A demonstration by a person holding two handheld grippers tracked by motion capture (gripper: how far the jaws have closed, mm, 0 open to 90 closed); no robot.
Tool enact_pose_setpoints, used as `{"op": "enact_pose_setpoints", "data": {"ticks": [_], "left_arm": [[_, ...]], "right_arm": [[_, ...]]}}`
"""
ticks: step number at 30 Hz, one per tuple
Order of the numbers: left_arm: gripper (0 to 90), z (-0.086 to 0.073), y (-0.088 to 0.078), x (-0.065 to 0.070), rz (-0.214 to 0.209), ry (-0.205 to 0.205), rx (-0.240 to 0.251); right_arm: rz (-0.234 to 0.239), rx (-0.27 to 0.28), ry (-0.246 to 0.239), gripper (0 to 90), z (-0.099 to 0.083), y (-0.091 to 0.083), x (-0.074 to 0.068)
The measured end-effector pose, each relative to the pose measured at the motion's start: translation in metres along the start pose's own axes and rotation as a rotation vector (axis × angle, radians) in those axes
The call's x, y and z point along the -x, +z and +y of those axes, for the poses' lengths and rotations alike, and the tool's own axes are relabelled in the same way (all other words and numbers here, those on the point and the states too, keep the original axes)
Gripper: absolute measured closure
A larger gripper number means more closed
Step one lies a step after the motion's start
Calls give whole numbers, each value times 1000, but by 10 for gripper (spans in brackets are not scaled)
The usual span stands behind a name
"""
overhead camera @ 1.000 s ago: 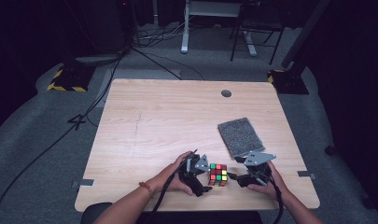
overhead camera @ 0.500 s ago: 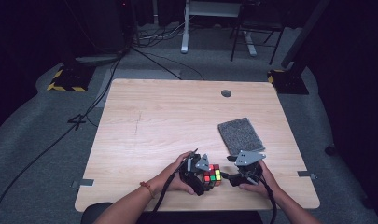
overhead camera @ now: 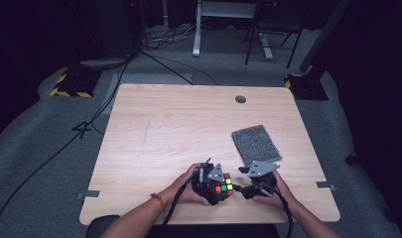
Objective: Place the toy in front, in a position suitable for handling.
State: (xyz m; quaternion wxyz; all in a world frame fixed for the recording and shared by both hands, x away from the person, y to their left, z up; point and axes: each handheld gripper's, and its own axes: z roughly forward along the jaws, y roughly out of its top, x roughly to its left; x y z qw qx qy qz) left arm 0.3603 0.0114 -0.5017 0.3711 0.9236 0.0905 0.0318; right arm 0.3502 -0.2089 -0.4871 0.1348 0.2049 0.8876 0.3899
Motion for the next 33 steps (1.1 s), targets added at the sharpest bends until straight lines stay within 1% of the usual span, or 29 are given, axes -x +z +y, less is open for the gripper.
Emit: {"op": "enact_pose_setpoints", "data": {"ticks": [1, 2, 4, 5, 6, 8, 11, 12, 13, 14, 15, 16, 17, 18, 19, 20, 21, 25, 26, 27, 28, 29, 31, 32, 33], "left_arm": [[218, -1, -1, -1, 7, 4, 1], [229, -2, -2, -2, -6, 5, 4], [272, -4, -4, -4, -2, 6, 7], [272, -6, -6, -6, 3, -2, 12], [293, -9, -9, -8, 6, -8, 13], [306, -11, -12, -10, 10, -9, 12], [324, -16, -16, -12, 10, -9, 11], [328, -16, -16, -12, 10, -9, 11], [328, -18, -19, -13, 10, -10, 7], [329, -21, -22, -15, 13, -13, 13], [330, -21, -22, -15, 13, -13, 13], [330, -24, -25, -16, 12, -14, 10], [330, -27, -27, -18, 14, -12, 9], [330, -27, -27, -18, 14, -12, 9], [330, -30, -31, -19, 17, -20, 7], [330, -30, -31, -19, 17, -20, 7], [330, -33, -34, -20, 15, -13, 7], [330, -37, -37, -21, 16, -16, 7], [330, -40, -41, -22, 19, -21, 2], [330, -40, -41, -22, 19, -21, 2], [331, -44, -45, -23, 27, -29, 0], [330, -44, -45, -23, 27, -29, 0], [330, -48, -49, -23, 32, -34, 2], [331, -53, -53, -24, 37, -40, 3], [331, -54, -54, -24, 37, -41, 3]], "right_arm": [[-5, -4, -23, 312, 4, 3, -4], [-17, -10, -31, 312, 5, 4, -5], [-16, -10, -32, 309, 5, 4, -5], [-4, -7, -26, 304, 4, 4, -4], [-13, -11, -20, 305, 2, 2, -1], [-14, 1, 3, 307, 1, -1, 4], [-47, 9, 24, 306, 0, -8, 14], [-47, 9, 24, 306, 0, -8, 14], [-58, 10, 29, 305, -1, -10, 19], [-95, 8, 50, 304, -4, -15, 32], [-95, 8, 50, 304, -4, -15, 32], [-109, 8, 60, 303, -6, -17, 36], [-140, 0, 96, 308, -9, -22, 50], [-140, 0, 96, 308, -9, -22, 50], [-185, -7, 103, 322, -10, -26, 62], [-185, -7, 103, 322, -10, -26, 62], [-216, -8, 119, 329, -10, -29, 74], [-241, 5, 155, 345, -7, -31, 88], [-243, 11, 171, 345, -6, -30, 92], [-243, 11, 171, 345, -6, -30, 92], [-248, 9, 181, 336, -4, -28, 97], [-248, 9, 181, 336, -4, -28, 97], [-263, -1, 187, 326, -2, -24, 102], [-265, 10, 213, 330, -3, -19, 108], [-278, 4, 209, 331, -3, -16, 109]]}}
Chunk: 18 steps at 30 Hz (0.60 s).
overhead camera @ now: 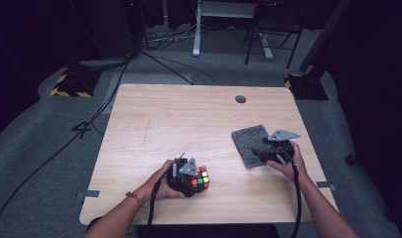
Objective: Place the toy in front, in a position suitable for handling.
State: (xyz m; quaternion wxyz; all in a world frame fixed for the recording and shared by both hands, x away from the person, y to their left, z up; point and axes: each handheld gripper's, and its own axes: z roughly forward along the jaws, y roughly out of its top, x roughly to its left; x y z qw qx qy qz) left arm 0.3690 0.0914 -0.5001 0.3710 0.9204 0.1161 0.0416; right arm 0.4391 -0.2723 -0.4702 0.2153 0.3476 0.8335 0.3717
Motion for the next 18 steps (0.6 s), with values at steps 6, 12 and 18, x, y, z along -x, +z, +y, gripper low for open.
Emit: {"op": "enact_pose_setpoints", "data": {"ticks": [6, 12, 18], "left_arm": [[329, -10, -8, 0, 7, -9, 14], [246, -11, -8, 1, 42, -47, 8], [173, -12, -7, 1, 65, -75, -2]], "right_arm": [[-8, -55, 49, 334, -8, 21, 6], [17, -51, 110, 325, -16, 28, 9], [89, -77, 67, 334, -16, 23, 6]]}}
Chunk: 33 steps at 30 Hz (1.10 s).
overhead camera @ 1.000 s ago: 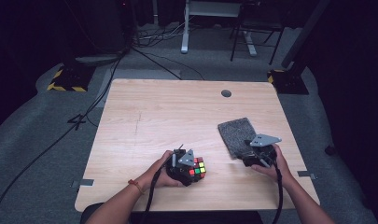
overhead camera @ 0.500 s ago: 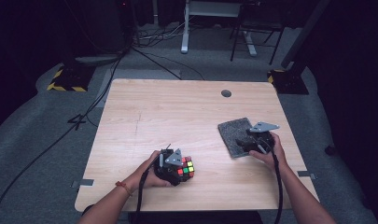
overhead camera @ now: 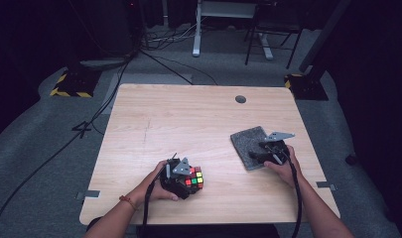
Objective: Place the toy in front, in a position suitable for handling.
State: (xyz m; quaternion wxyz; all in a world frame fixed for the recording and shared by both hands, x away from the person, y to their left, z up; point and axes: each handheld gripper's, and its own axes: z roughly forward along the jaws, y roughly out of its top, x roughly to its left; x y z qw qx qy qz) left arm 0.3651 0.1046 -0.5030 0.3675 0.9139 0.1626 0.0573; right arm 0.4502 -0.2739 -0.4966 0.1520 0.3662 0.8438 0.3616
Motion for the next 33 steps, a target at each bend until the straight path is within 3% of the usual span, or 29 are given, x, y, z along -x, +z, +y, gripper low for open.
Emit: {"op": "enact_pose_setpoints", "data": {"ticks": [1, 2, 4, 5, 7, 8, 9, 10, 15, 17, 19, 24, 25, 30, 33], "left_arm": [[170, 0, 0, 0, 3, -2, -2], [165, 0, 0, 0, 4, -2, -3], [163, 0, 0, 0, 4, -3, -4], [162, 0, 0, 0, 5, -3, -3], [162, 0, 0, 0, 5, -3, -4], [162, 0, 0, 0, 5, -4, -4], [162, 0, 0, 0, 5, -4, -4], [161, 0, 0, 0, 5, -7, -3], [158, 1, 1, 1, 7, -9, -2], [155, 1, 1, 2, 13, -13, -3], [154, 1, 1, 2, 15, -15, -3], [149, 1, 2, 2, 15, -21, 0], [146, 2, 2, 2, 16, -21, -4], [130, 3, 4, 3, 20, -20, -7], [126, 5, 5, 2, 20, -17, -5]], "right_arm": [[23, -7, -23, 334, -1, -2, -2], [73, -11, -79, 334, -4, -6, -6], [94, -13, -94, 334, -6, -7, -8], [153, -27, -151, 334, -10, -13, -13], [176, -35, -174, 334, -11, -15, -15], [213, -55, -215, 333, -13, -20, -19], [213, -55, -215, 333, -13, -20, -19], [250, -77, -248, 333, -15, -25, -24], [219, -67, -275, 324, -12, -30, -31], [201, -16, -238, 314, -7, -31, -37], [177, -8, -223, 297, -4, -29, -42], [108, -39, -186, 263, -2, -21, -47], [83, -60, -161, 210, -4, -16, -44], [89, -74, -126, 173, -7, -11, -40], [95, -81, -128, 204, -6, -11, -41]]}}
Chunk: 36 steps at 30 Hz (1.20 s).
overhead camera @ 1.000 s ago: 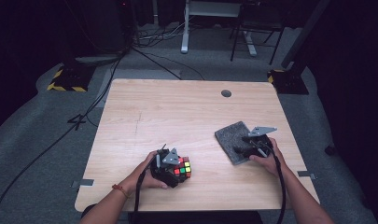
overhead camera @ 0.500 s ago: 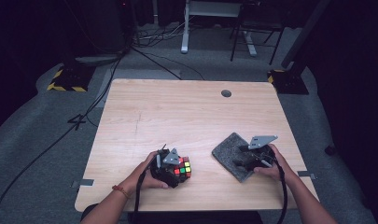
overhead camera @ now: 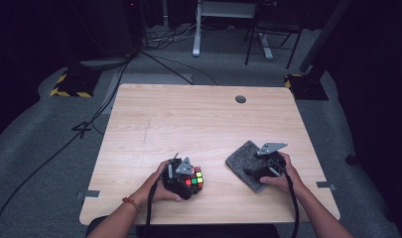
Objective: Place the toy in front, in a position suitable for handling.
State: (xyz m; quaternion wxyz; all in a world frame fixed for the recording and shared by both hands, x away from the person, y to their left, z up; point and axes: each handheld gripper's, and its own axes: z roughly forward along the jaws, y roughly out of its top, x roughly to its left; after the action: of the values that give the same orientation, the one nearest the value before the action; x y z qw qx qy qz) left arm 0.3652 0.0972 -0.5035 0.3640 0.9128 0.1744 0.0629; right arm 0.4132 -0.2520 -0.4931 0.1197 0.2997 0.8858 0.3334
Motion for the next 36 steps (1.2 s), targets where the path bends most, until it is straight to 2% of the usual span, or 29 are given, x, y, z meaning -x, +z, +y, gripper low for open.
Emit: {"op": "enact_pose_setpoints", "data": {"ticks": [3, 4, 5, 6, 7, 11, 16, 18, 20, 21, 22, 24, 25, 26, 27, 28, 29, 30, 31, 35, 36], "left_arm": [[129, 2, 1, 1, 4, -3, 0], [144, 3, 2, 1, 1, 1, 4], [165, 3, 2, 1, 1, 1, 4], [165, 3, 2, 2, -2, 2, 9], [222, 5, 3, 3, -11, 1, 17], [303, 7, 4, 2, -21, 17, 17], [334, 11, 5, 3, -17, 35, 13], [336, 14, 6, 5, -23, 54, 9], [336, 15, 6, 6, -25, 54, 9], [336, 19, 5, 7, -40, 60, 13], [336, 19, 5, 7, -40, 60, 13], [336, 25, 6, 10, -33, 78, 15], [336, 25, 6, 10, -33, 78, 15], [337, 30, 8, 12, -28, 86, -1], [337, 30, 8, 12, -28, 86, -1], [337, 34, 11, 15, -20, 106, -16], [337, 34, 11, 15, -20, 106, -16], [337, 39, 14, 17, -2, 128, -36], [337, 40, 15, 18, -4, 136, -37], [337, 50, 17, 23, 5, 160, -31], [337, 57, 18, 27, 25, 193, -41]], "right_arm": [[21, 2, -13, 357, 1, -2, -1], [27, 4, -18, 437, 1, -3, -2], [27, 4, -18, 437, 1, -3, -2], [36, 10, -23, 516, 2, -3, -4], [39, 15, -27, 614, 3, -3, -6], [41, 24, -32, 719, 4, -3, -8], [37, 39, -50, 760, 5, -6, -10], [59, 75, -61, 767, 8, -11, -13], [67, 90, -72, 768, 10, -13, -16], [97, 124, -94, 770, 16, -21, -22], [97, 124, -94, 770, 16, -21, -22], [137, 187, -119, 770, 27, -33, -33], [137, 187, -119, 770, 27, -33, -33], [160, 212, -143, 770, 35, -40, -43], [160, 212, -143, 770, 35, -40, -43], [185, 227, -167, 769, 42, -44, -53], [185, 227, -167, 769, 42, -44, -53], [207, 234, -194, 769, 48, -45, -65], [216, 231, -211, 769, 52, -45, -71], [211, 198, -264, 769, 59, -39, -86], [204, 177, -292, 769, 62, -34, -94]]}}
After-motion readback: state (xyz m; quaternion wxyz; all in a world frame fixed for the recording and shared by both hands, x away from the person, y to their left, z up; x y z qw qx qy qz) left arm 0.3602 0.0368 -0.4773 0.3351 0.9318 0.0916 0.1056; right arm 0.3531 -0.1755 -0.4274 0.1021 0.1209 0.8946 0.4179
